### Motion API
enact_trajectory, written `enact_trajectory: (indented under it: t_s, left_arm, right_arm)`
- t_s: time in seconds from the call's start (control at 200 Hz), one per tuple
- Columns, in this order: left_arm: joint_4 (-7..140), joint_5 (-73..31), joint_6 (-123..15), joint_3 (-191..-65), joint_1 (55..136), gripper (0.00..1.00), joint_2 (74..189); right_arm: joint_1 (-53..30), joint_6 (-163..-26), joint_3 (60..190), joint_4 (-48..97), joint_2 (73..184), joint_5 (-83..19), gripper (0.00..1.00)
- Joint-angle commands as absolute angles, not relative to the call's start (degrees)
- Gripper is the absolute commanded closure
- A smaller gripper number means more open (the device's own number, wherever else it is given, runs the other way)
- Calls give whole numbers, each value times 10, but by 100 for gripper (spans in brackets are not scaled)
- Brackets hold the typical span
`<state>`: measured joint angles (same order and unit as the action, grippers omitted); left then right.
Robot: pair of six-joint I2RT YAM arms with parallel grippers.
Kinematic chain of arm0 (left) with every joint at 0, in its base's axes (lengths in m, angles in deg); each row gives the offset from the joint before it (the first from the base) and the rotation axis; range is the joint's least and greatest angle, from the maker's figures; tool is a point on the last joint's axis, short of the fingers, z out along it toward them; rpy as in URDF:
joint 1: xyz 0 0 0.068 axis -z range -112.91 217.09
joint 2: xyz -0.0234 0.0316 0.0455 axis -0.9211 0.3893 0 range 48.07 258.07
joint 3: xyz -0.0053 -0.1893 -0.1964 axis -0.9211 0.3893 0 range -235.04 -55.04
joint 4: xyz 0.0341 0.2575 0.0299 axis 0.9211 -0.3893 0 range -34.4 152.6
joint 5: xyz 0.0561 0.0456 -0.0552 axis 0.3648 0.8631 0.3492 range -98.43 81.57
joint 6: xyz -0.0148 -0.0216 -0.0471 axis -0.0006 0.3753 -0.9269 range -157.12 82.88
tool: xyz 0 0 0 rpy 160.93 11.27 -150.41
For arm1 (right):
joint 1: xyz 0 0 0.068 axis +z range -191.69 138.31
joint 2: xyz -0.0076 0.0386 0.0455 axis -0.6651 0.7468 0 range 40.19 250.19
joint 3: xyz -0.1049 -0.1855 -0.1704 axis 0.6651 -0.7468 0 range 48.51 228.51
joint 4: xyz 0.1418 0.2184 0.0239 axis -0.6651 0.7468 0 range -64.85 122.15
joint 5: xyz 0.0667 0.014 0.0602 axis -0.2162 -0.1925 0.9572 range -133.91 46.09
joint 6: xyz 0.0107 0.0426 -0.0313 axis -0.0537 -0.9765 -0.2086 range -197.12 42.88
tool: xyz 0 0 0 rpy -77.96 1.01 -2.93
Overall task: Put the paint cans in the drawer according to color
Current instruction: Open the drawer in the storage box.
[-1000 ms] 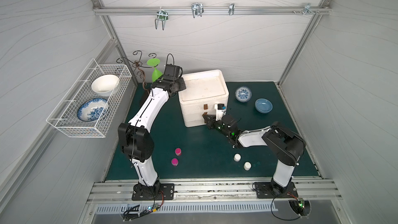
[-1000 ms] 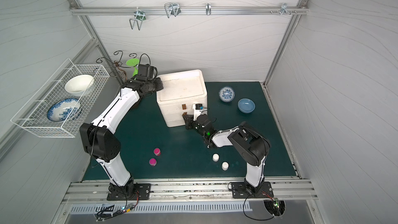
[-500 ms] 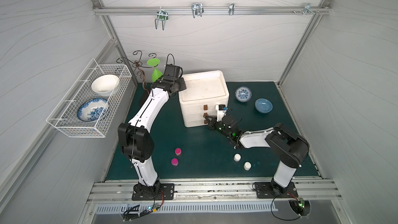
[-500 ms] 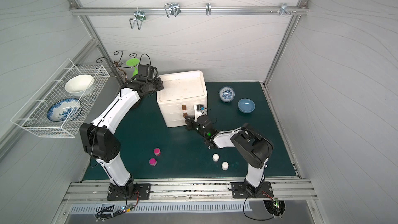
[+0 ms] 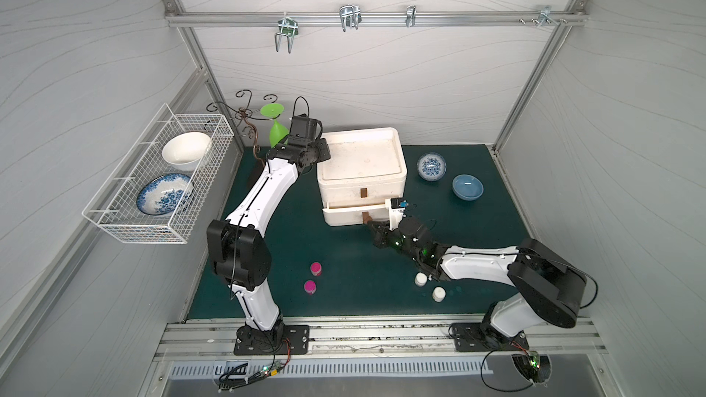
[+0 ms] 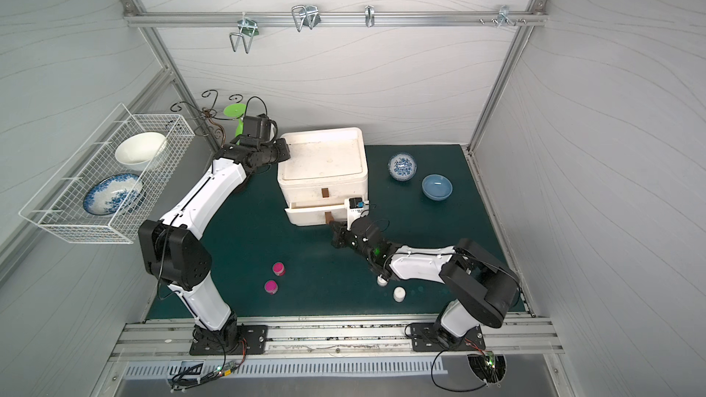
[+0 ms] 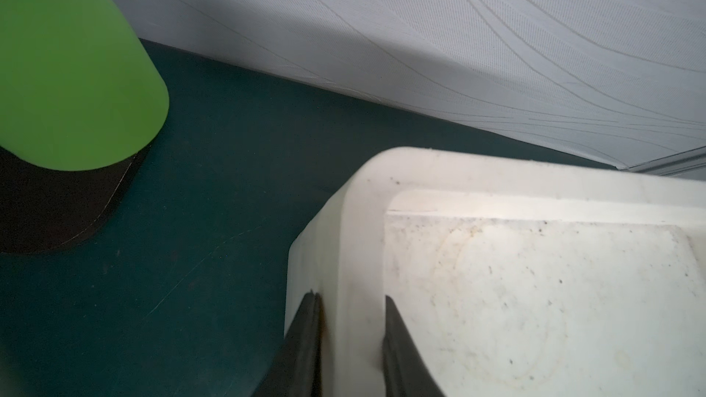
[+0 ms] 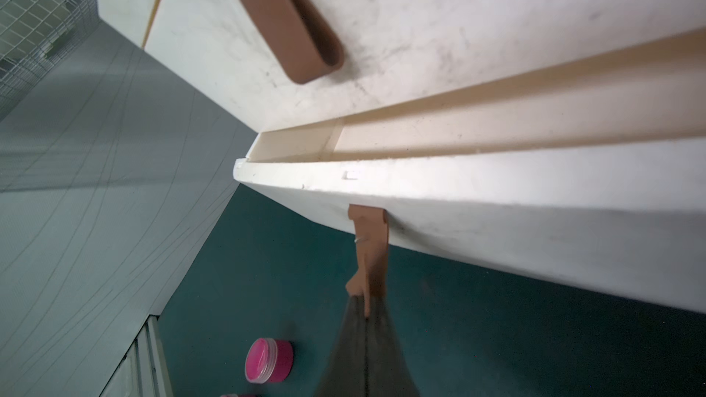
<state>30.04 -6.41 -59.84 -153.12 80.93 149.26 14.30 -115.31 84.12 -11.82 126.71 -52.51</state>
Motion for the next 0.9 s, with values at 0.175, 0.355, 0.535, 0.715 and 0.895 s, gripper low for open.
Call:
enact_trajectory:
  t_s: [0.175,0.355,0.535,0.715,0.895]
  left_arm:
    - [280,-168,-694,-1515,811,85,1487]
    - [280,-170,-694,-1514,811,85,1487]
    - [279,-175,-693,-1516,811,84,1490]
    - [277,-179,-690,-1519,811,82,1489]
    - [275,-181,-688,-1522,811,79,1489]
  right_arm:
    - [186,-1159,827,-24,1202,-549,100]
    - [186,-1153,832,1,1202,-549,100]
    - [187,-1141,849,29,1224,-549,99]
    - [186,-1134,865,81,1207,-552,76]
    - [194,-1126,884,232,1129,-578,59]
